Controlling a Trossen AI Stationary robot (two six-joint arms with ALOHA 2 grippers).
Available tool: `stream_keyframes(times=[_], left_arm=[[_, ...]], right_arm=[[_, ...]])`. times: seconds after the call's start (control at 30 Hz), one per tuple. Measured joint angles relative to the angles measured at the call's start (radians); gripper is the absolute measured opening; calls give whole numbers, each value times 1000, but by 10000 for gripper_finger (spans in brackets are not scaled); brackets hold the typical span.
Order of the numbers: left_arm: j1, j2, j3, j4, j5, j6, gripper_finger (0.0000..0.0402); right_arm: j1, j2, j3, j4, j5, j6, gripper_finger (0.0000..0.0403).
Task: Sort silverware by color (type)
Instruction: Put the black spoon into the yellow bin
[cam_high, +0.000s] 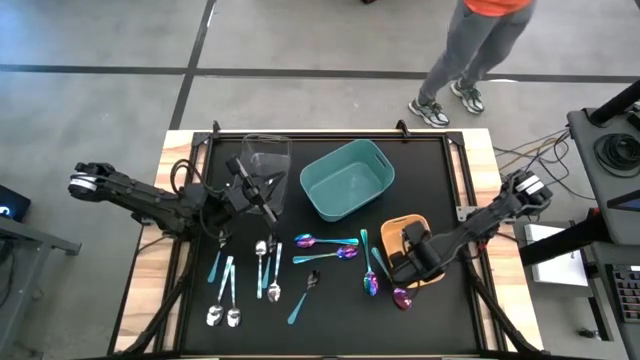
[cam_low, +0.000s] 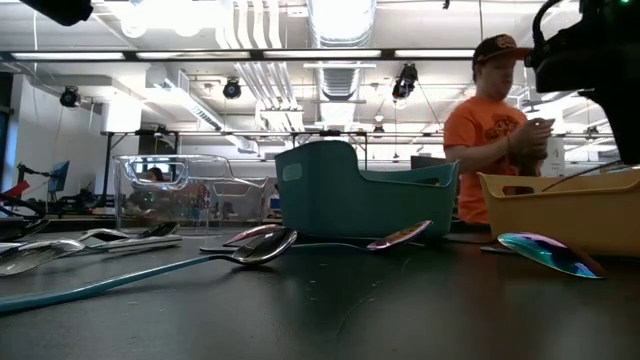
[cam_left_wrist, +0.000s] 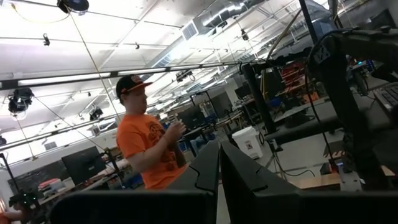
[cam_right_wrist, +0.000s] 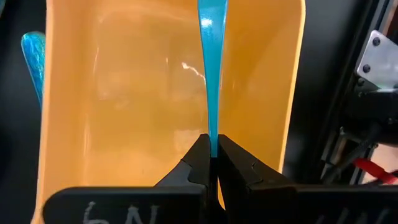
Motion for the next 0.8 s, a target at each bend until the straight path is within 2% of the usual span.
stream_keyframes(times=[0.2, 0.8], left_arm=[[0, 0, 0, 0, 0, -22, 0], [-2, 1, 0, -12, 0, -50, 0]], right_arm=[[-8, 19, -1, 12, 56, 10, 9], [-20, 19, -2, 14, 62, 10, 9]])
